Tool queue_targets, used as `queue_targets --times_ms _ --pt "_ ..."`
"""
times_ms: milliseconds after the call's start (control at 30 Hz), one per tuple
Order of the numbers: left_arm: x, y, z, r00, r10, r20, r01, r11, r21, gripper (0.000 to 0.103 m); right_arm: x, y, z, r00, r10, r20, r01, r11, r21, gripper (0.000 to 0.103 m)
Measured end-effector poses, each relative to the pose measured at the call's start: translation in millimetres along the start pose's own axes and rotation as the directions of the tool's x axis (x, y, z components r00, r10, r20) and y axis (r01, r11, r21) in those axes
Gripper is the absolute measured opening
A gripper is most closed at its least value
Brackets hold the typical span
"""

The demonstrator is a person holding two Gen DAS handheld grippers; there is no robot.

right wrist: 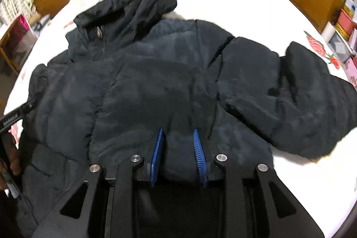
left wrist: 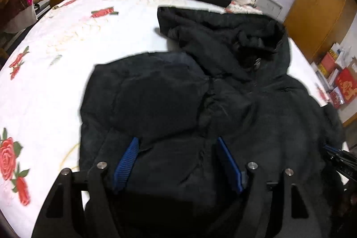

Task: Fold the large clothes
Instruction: 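Fold the held sleeve across the jacket body and release it, then grasp the other sleeve cuff with the right gripper and lift it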

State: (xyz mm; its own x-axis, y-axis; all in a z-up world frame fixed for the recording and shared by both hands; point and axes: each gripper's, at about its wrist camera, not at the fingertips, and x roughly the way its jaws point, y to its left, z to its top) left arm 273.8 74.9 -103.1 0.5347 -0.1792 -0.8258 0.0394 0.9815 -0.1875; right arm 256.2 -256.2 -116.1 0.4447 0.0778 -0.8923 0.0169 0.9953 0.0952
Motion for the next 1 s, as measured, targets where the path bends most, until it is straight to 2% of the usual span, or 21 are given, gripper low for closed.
queue_targets --times_ms 167,267,300,400,433,533,767,867,1000 --pt "-80.7 1.6 -20.0 0.994 0.001 0.108 -0.002 1.0 0.016 0.072 -55.0 -14.1 -21.5 0.995 0.035 0.089 -0.04 0.998 0.055 0.03" --pt "-125.1 -0.6 -33.4 0.985 -0.026 0.172 0.027 1.0 0.001 0.072 -88.0 -20.1 -40.9 0.99 0.041 0.133 -0.051 0.996 0.078 0.03" --pt "-142.3 -5.6 -40.5 0.981 -0.031 0.192 0.031 1.0 0.003 0.072 -102.9 -24.1 -49.9 0.987 0.044 0.153 -0.058 0.994 0.088 0.033" --pt "-176.1 -21.0 -56.4 0.973 -0.048 0.224 0.045 0.999 0.017 0.072 -135.8 -35.2 -68.7 0.978 0.057 0.2 -0.082 0.989 0.121 0.054" --pt "-183.4 -26.7 -59.1 0.972 -0.052 0.231 0.047 0.999 0.027 0.072 -143.1 -38.8 -72.6 0.976 0.061 0.211 -0.09 0.987 0.131 0.058" --pt "-203.0 -46.0 -74.3 0.968 -0.053 0.246 0.038 0.997 0.064 0.072 -167.1 -56.3 -89.7 0.97 0.06 0.235 -0.1 0.982 0.162 0.058" --pt "-204.4 -74.8 -94.2 0.973 -0.045 0.226 0.028 0.997 0.077 0.072 -199.9 -104.5 -115.3 0.959 0.019 0.284 -0.087 0.969 0.23 0.058" --pt "-194.9 -86.1 -96.1 0.978 -0.017 0.208 -0.004 0.995 0.1 0.072 -202.2 -125.6 -119.8 0.959 0.009 0.285 -0.089 0.959 0.269 0.058" --pt "-183.3 -97.7 -95.1 0.981 -0.011 0.194 -0.009 0.994 0.106 0.072 -193.6 -157.7 -121.4 0.962 -0.032 0.273 -0.066 0.937 0.344 0.058"
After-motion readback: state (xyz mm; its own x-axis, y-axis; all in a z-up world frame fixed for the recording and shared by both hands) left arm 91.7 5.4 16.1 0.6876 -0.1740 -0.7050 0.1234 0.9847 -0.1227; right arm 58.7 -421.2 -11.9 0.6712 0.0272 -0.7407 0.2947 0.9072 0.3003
